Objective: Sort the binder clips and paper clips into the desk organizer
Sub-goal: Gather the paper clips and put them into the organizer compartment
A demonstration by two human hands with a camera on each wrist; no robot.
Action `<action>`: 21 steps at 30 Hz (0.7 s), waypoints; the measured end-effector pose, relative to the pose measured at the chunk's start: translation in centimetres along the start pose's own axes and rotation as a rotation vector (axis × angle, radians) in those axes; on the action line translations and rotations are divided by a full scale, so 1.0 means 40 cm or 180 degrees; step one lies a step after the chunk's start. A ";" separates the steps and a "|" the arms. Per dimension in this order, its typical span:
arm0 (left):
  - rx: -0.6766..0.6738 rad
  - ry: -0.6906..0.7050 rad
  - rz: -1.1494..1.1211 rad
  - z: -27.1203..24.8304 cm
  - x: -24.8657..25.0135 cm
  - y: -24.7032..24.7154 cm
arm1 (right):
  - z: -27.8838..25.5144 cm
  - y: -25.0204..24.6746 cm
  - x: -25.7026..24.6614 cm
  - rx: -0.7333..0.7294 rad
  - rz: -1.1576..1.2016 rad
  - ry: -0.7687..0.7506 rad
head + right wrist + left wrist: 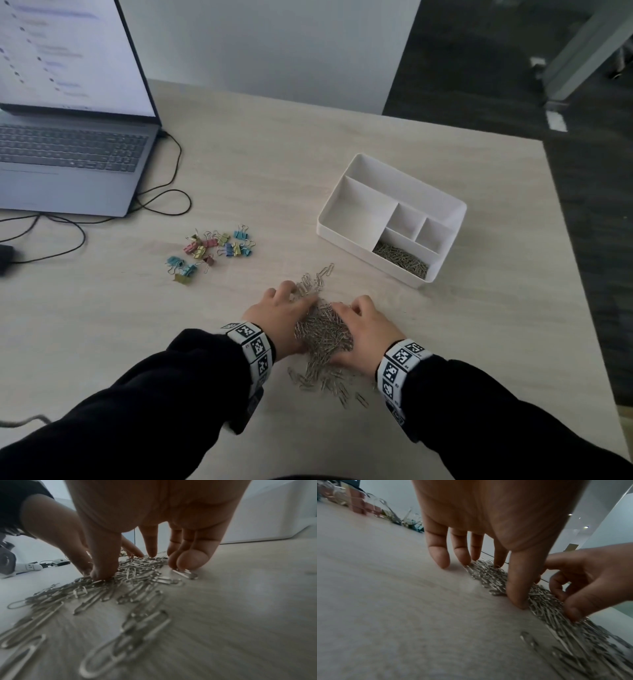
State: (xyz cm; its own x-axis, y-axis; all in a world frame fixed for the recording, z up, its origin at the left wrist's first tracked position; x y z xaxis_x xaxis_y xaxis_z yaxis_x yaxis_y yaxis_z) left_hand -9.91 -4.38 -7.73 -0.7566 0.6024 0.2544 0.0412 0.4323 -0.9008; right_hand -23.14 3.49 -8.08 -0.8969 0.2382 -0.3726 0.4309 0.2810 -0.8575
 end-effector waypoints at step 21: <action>-0.0103 0.0110 -0.1002 0.067 0.070 -0.041 | 0.004 -0.068 0.079 0.0386 0.1093 0.0327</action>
State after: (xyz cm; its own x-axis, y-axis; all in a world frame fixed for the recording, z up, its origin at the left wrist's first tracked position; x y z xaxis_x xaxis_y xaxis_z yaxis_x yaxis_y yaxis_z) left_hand -13.84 -5.19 -6.47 -0.7128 0.4579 0.5313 -0.1703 0.6219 -0.7644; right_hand -27.17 3.32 -6.97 -0.6849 0.3931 -0.6135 0.6844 0.0579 -0.7269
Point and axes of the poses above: each hand's wrist, its own z-axis towards the middle knuckle, its own y-axis out of the palm, x = y × z, the point moved 8 cm from there along z, towards the middle knuckle, and after that the axes turned 10 degrees about x, right-handed, at the moved point
